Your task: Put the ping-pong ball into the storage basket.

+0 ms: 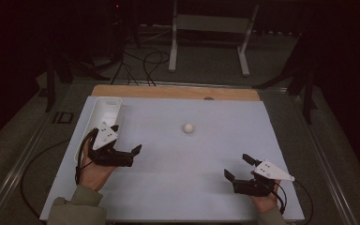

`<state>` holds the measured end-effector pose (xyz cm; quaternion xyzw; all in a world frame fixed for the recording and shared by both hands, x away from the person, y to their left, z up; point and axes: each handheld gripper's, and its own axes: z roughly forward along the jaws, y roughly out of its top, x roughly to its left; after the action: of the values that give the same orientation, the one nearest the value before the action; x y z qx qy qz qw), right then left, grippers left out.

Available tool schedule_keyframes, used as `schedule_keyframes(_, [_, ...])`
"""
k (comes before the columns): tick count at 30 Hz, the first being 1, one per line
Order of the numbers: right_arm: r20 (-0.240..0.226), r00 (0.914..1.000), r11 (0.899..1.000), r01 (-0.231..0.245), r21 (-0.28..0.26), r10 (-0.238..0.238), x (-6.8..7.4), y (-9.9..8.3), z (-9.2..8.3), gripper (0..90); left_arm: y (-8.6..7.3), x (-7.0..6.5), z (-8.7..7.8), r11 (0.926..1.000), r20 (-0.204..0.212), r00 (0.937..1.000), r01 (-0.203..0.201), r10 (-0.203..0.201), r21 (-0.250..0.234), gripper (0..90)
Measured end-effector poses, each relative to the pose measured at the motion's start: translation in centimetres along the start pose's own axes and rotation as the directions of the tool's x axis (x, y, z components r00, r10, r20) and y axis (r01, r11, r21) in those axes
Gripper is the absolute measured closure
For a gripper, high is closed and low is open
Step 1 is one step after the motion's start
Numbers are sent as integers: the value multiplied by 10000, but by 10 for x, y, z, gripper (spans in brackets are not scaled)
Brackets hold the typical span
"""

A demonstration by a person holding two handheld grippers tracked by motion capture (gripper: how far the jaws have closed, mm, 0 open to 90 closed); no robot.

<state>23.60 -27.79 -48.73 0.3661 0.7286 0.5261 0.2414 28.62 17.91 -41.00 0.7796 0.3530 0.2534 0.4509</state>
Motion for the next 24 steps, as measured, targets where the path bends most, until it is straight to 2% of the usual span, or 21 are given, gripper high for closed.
schedule_keyframes(11, [154, 9998, 9999, -80, -113, 81, -3, 0, -2, 71, 18, -4, 17, 9991, 225, 9993, -303, 296, 310, 0])
schedule_keyframes(24, [304, 9993, 9996, -235, -156, 239, -4, -1, -6, 71, 27, -9, 33, 9965, 486, 9972, -599, 570, 591, 0])
